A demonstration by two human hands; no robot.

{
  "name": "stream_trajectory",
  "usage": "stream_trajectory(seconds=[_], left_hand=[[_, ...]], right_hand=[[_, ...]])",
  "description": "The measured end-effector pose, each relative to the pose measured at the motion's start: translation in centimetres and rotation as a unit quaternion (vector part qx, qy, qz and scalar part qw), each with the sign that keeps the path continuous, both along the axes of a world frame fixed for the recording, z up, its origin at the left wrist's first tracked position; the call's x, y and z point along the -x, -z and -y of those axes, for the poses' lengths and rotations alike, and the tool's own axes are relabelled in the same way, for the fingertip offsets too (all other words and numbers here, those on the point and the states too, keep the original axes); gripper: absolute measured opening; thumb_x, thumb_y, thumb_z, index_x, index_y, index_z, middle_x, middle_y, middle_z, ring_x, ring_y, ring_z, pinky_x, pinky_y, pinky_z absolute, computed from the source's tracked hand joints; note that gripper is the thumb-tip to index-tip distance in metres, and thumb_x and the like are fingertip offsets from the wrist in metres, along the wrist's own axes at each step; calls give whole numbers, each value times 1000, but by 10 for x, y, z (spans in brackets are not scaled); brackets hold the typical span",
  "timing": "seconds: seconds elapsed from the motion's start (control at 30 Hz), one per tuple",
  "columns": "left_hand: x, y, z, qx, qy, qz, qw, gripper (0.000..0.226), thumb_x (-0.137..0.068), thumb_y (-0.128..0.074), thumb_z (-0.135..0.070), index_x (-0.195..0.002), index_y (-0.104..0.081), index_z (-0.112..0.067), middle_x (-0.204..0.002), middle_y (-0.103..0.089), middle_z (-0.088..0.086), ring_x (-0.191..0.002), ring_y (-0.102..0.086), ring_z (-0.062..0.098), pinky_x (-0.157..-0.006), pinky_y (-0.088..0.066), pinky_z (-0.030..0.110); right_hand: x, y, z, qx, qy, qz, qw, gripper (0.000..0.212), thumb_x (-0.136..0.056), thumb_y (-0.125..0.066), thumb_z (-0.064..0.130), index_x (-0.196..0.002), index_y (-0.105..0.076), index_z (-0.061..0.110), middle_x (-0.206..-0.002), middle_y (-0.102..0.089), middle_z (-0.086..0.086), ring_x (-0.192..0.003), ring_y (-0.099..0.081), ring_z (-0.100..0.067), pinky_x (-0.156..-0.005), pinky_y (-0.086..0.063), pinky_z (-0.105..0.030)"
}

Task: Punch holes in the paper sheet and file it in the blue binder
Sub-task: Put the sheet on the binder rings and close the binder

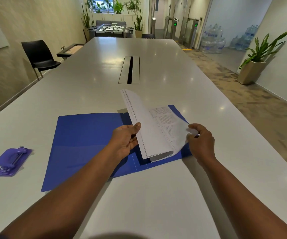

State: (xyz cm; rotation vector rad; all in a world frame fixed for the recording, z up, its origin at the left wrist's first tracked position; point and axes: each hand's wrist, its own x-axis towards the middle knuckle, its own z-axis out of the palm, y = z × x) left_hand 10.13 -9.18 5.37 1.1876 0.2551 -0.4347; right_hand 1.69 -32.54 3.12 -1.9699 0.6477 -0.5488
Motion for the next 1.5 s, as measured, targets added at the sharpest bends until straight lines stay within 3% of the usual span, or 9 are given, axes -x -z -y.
stream_trajectory(seconds=[0.13,0.2,0.3,0.37,0.5,0.7,0.9,1.07,1.5], left_hand=[[1,-3,3,2,6,-3,1000,21,-88,-77,-12,-103,-65,-2,-102,-77,16,-91,-76,27,-76,-64,37],[1,-2,5,4,7,-5,1000,25,-84,-81,-13,-97,-64,-1,-103,-78,17,-96,-76,29,-78,-64,38],[1,-3,8,-10,4,-2,1000,32,-80,-85,-19,-96,-62,-3,-105,-77,20,-100,-75,33,-87,-62,46],[1,-2,10,-32,-3,4,999,34,-82,-83,-26,-93,-61,-4,-100,-78,17,-94,-77,31,-83,-64,45],[1,-3,5,-50,-3,17,999,21,-97,-69,-23,-102,-67,-3,-94,-80,10,-78,-79,19,-66,-65,34],[-4,-8,-23,-48,-28,13,998,13,-94,-71,-13,-102,-69,-2,-89,-80,8,-78,-78,19,-64,-64,33],[-7,-19,-53,-44,-58,28,997,14,-94,-71,-11,-103,-70,0,-99,-80,10,-91,-77,23,-78,-63,39],[-4,-27,-69,-40,-50,39,997,20,-92,-72,-10,-108,-69,2,-104,-79,12,-96,-77,25,-86,-61,42],[-7,-38,-89,-70,-54,51,995,45,-94,-72,-28,-122,-62,5,-109,-78,12,-103,-75,31,-94,-59,49]], right_hand=[[-3,-1,-8,-15,-68,-9,998,23,-96,-61,4,-103,-71,23,-120,-65,3,-107,-64,-23,-90,-59,-51],[-3,-4,-15,-11,-113,-15,993,10,-95,-69,21,-104,-72,22,-125,-62,3,-115,-61,-21,-99,-55,-50],[2,-8,-27,9,-182,-60,982,71,-70,-69,80,-121,-68,31,-157,-39,9,-144,-39,-19,-117,-37,-56],[4,-9,-33,102,-210,-103,967,97,-56,-59,96,-132,-63,35,-168,-19,12,-154,-18,-17,-123,-19,-60],[0,-12,-33,188,-183,-154,953,100,-63,-67,86,-145,-55,31,-171,-14,8,-157,-13,-18,-121,-14,-58],[-4,-2,-12,90,-32,-95,991,40,-93,-64,51,-125,-64,26,-129,-67,0,-119,-60,-29,-101,-38,-48],[0,-1,7,62,38,-107,992,46,-97,-66,32,-140,-51,24,-135,-63,-2,-119,-61,-28,-108,-35,-52],[-1,-2,17,105,41,-117,987,10,-94,-70,22,-97,-63,28,-108,-73,-1,-97,-64,-24,-100,-48,-54],[-3,-8,24,225,6,-144,964,6,-95,-71,23,-94,-73,17,-105,-76,-8,-90,-66,-27,-92,-52,-48]])
